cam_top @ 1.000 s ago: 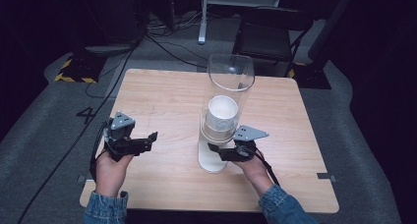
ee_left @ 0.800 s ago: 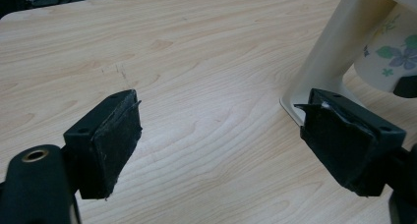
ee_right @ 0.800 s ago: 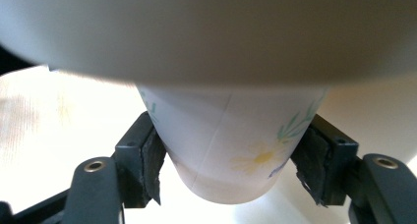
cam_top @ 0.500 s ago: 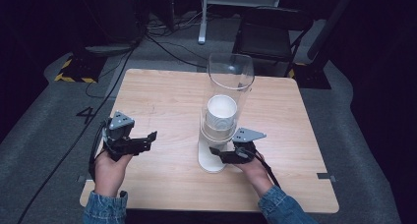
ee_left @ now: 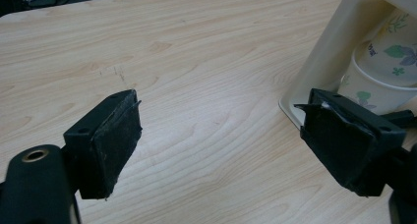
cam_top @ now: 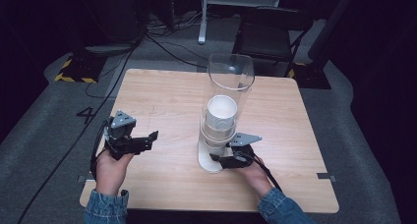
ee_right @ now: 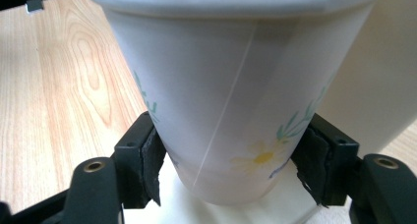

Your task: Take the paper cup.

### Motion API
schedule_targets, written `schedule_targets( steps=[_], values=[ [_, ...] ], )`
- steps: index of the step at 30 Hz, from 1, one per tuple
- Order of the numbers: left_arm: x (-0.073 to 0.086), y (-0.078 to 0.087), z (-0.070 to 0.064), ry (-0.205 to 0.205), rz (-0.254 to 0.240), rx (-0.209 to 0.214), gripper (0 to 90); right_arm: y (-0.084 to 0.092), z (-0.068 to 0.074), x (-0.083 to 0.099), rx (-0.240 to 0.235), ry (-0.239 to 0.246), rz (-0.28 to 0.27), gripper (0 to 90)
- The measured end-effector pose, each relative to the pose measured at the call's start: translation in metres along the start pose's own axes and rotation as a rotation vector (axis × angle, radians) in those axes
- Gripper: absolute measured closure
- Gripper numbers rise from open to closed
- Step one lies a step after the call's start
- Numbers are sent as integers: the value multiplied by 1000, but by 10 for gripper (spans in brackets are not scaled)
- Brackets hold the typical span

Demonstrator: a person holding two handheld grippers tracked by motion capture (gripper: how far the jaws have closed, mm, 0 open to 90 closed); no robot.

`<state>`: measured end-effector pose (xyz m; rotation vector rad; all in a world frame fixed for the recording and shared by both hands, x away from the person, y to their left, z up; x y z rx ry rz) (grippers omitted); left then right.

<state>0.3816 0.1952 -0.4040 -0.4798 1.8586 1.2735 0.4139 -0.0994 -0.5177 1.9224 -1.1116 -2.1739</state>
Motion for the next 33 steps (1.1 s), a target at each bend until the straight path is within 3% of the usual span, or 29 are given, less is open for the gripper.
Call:
schedule_targets(
  steps=[14, 33],
  values=[
    [-3, -9, -2, -7, 13, 14, 154, 0, 3, 11, 0, -7, 44, 343],
    [-12, -21, -8, -21, 18, 41, 154, 26, -8, 25, 68, -11, 78, 343]
  ],
)
Point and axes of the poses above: each handheld gripper's, and its own axes: y roughly backward along the jaws, x roughly out of its underside, z roughly to its left, the point moved 6 cm from there along -y, roughly forward along the jaws, and after that the axes turned 5 degrees about y, right-handed, at the moved point
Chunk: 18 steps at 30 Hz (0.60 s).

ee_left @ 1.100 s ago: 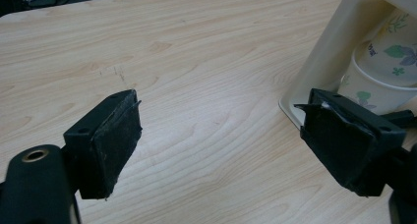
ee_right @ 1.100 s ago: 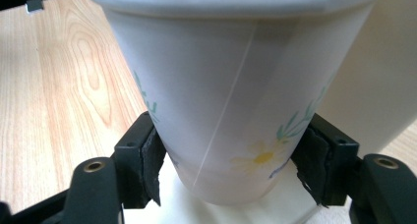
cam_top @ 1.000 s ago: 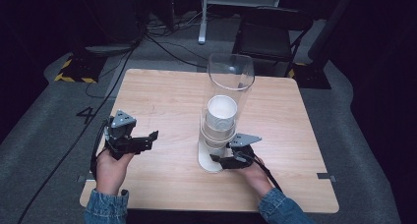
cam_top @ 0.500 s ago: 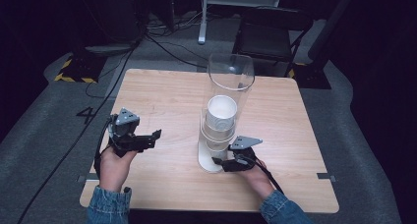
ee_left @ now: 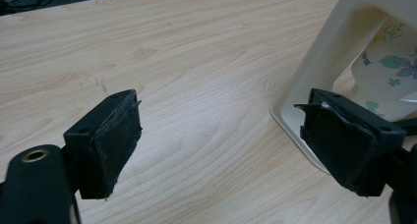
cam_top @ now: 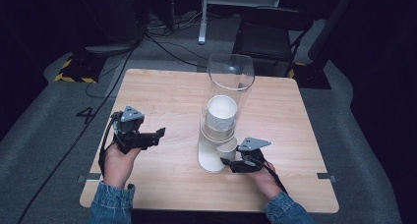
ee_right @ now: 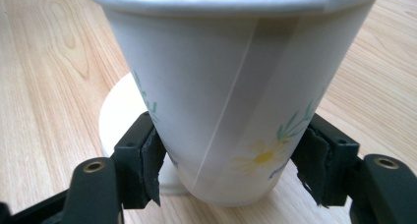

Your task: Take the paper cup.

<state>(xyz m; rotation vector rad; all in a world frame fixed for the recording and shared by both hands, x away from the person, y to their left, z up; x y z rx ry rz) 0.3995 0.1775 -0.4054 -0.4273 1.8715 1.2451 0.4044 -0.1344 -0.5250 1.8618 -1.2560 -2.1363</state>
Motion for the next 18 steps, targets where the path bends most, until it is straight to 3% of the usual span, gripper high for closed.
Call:
schedule_targets(
  steps=[13, 18],
  values=[
    [-6, -6, -1, -2, 1, 13, 154, 20, -10, 8, 48, -9, 11, 343],
    [-5, -5, 0, -1, 1, 11, 154, 33, -19, 7, 64, -35, 13, 343]
  ],
)
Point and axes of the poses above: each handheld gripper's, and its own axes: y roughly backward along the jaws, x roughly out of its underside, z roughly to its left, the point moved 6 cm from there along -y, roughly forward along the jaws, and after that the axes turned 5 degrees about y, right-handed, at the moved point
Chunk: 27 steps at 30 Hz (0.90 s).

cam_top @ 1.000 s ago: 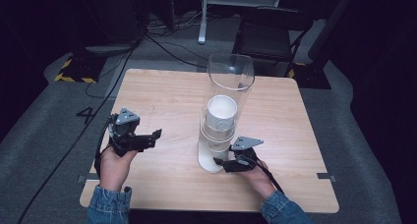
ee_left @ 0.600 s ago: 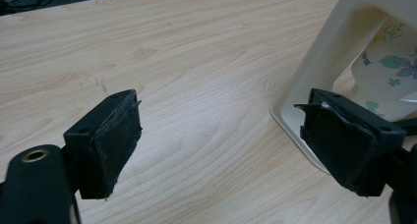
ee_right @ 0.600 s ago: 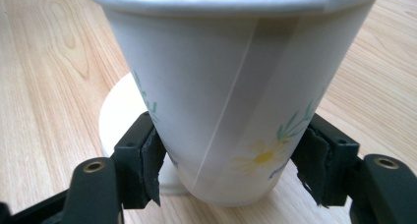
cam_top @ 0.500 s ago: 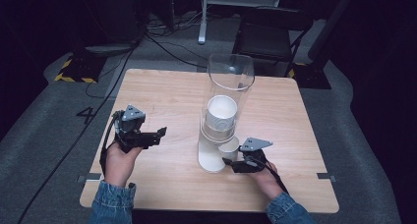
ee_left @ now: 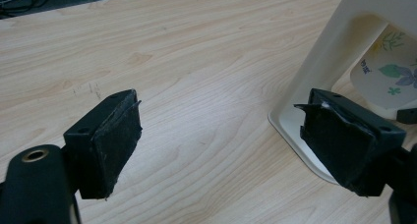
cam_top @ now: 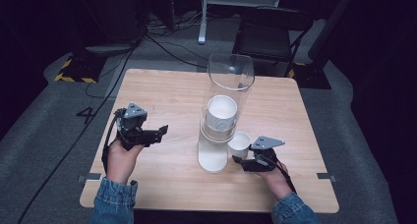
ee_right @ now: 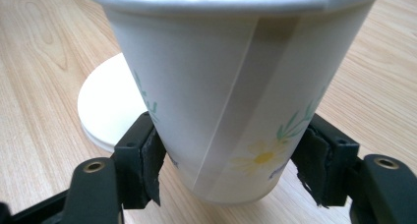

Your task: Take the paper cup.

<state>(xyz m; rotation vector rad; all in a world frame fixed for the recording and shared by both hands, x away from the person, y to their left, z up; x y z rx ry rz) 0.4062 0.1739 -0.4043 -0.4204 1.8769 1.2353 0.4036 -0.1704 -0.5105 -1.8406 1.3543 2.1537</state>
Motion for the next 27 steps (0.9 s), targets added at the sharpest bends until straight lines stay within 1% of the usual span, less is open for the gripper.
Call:
schedule_targets(
  steps=[3, 5, 6, 7, 9, 10, 11, 12, 13, 14, 15, 17, 18, 19, 20, 21, 22, 23, 25, 27],
  values=[
    [0, 1, 1, -3, 0, -3, 154, 4, -4, 0, 6, -9, -2, 343],
    [1, 2, 1, 0, -1, -5, 154, 11, -10, -5, 13, -25, -28, 343],
    [1, 2, 1, 2, 0, -4, 154, 11, -10, -5, 13, -25, -28, 343],
    [1, 2, 1, 1, 0, -4, 155, 16, -14, -8, 21, -32, -45, 343],
    [1, 2, 1, 1, -2, -4, 154, 18, -15, -9, 25, -36, -55, 343],
    [1, 2, 2, 1, -4, -7, 154, 23, -21, -11, 30, -69, -75, 343],
    [2, 3, 2, 3, -6, -8, 154, 23, -21, -11, 30, -69, -75, 343],
    [2, 3, 2, 13, -13, -10, 154, 26, -27, -12, 40, -99, -89, 343],
    [2, 3, 2, 13, -13, -10, 154, 26, -27, -12, 40, -99, -89, 343],
    [2, 3, 2, 14, -15, -15, 154, 27, -34, -12, 57, -128, -90, 343],
    [3, 3, 2, 11, -16, -19, 154, 27, -34, -12, 57, -128, -90, 343],
    [4, 3, 3, 13, -21, -31, 154, 29, -40, -14, 69, -147, -100, 343],
    [5, 3, 3, 20, -21, -33, 154, 31, -45, -15, 85, -157, -113, 343],
    [5, 3, 3, 19, -20, -37, 154, 33, -51, -18, 109, -158, -141, 343],
    [6, 4, 4, 22, -21, -43, 154, 33, -51, -18, 109, -158, -141, 343],
    [7, 4, 5, 20, -17, -46, 154, 34, -55, -19, 121, -163, -153, 343],
    [8, 5, 5, 19, -12, -51, 154, 35, -62, -20, 136, -176, -143, 343],
    [8, 5, 5, 21, -16, -56, 154, 35, -62, -20, 136, -176, -143, 343],
    [10, 6, 5, 20, -11, -57, 154, 37, -69, -20, 156, -188, -152, 343],
    [13, 7, 6, 20, -9, -65, 154, 36, -75, -20, 176, -212, -149, 343]
  ],
)
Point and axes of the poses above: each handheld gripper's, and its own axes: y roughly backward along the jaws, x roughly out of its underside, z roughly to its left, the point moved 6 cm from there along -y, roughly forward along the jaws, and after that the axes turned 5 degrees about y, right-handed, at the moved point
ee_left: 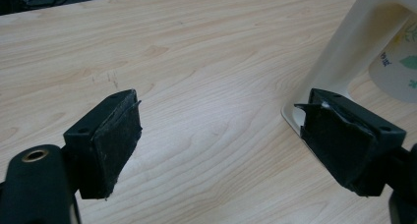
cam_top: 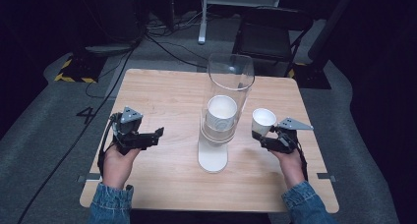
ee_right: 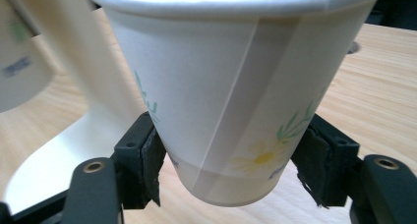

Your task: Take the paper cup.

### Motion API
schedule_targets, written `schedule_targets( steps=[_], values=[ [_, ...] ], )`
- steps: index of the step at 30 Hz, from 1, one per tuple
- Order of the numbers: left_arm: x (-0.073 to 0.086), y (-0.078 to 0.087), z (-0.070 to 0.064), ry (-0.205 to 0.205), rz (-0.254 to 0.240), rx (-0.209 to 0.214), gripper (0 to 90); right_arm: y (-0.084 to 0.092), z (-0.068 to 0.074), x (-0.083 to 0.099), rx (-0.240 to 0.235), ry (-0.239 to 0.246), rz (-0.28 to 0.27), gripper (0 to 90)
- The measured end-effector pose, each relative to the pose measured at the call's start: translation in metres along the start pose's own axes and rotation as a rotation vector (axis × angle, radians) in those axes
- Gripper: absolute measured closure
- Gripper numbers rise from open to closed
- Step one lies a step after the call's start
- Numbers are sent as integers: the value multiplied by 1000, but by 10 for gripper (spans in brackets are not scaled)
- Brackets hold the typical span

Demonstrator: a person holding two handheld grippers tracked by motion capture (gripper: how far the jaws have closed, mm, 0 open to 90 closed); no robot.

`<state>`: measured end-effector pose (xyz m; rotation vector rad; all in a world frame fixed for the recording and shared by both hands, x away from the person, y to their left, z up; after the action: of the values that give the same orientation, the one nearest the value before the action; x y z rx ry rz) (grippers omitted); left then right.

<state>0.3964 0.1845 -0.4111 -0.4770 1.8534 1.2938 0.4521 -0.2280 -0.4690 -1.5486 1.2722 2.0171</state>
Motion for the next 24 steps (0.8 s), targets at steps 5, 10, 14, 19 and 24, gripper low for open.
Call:
schedule_targets(
  steps=[5, 10, 14, 19, 24],
  values=[
    [9, 5, 3, -5, 21, -22, 154, -13, -21, 4, 62, -13, 9, 342],
    [15, 10, 6, 2, 26, -39, 155, -24, -31, 9, 74, -24, 19, 341],
    [20, 16, 9, 16, 23, -51, 155, -34, -36, 13, 85, -24, 27, 341],
    [25, 22, 12, 32, 9, -56, 154, -48, -38, 21, 99, -24, 57, 340],
    [28, 24, 13, 40, 6, -63, 155, -55, -38, 24, 90, -50, 135, 339]
  ],
)
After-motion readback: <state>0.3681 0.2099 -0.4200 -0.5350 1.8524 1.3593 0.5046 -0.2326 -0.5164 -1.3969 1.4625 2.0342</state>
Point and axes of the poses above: each handheld gripper's, and its own axes: y roughly backward along the jaws, x roughly out of its underside, z roughly to its left, the point moved 6 cm from there along -y, roughly forward along the jaws, and after that the axes turned 5 degrees about y, right-handed, at the moved point
